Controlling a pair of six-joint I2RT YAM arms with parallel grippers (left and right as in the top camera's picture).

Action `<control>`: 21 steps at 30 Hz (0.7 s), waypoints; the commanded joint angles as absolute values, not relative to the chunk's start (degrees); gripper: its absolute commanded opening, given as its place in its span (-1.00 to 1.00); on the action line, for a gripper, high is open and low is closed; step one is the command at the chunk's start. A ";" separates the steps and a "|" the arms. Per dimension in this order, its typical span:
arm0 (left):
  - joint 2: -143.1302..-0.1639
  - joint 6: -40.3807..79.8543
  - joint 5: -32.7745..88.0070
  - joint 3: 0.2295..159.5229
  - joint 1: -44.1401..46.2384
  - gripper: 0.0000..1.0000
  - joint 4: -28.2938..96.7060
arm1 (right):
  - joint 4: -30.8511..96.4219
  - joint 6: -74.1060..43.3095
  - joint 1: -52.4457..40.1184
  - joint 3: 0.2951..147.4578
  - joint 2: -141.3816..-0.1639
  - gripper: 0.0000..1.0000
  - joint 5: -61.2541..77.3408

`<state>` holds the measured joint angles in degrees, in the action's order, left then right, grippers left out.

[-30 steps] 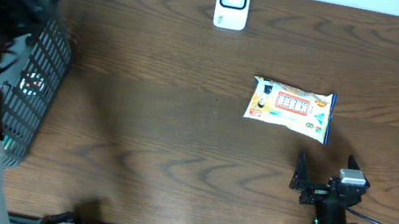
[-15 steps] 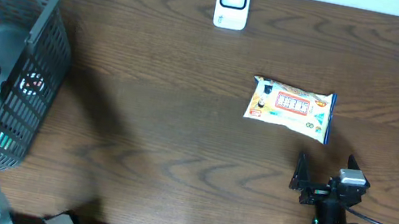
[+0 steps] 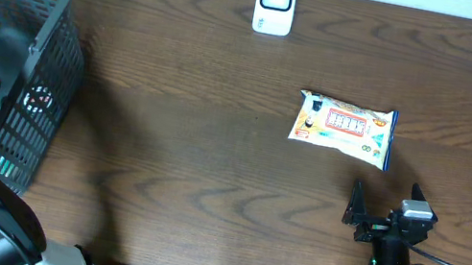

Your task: Scan the item barcode

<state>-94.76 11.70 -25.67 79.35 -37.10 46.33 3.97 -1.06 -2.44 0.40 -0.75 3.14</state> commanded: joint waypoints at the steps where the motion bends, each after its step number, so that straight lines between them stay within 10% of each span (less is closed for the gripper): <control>1: -97.25 9.47 -27.05 77.78 -39.44 0.88 47.11 | 4.14 -1.65 -2.24 0.34 -0.67 0.98 3.14; 21: -100.01 20.21 -21.71 76.64 -40.16 0.86 43.11 | 4.14 -1.65 -2.24 0.34 -0.67 0.98 3.14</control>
<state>-99.77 15.33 -22.33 76.84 -40.29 43.38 3.97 -1.06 -2.44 0.40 -0.75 3.14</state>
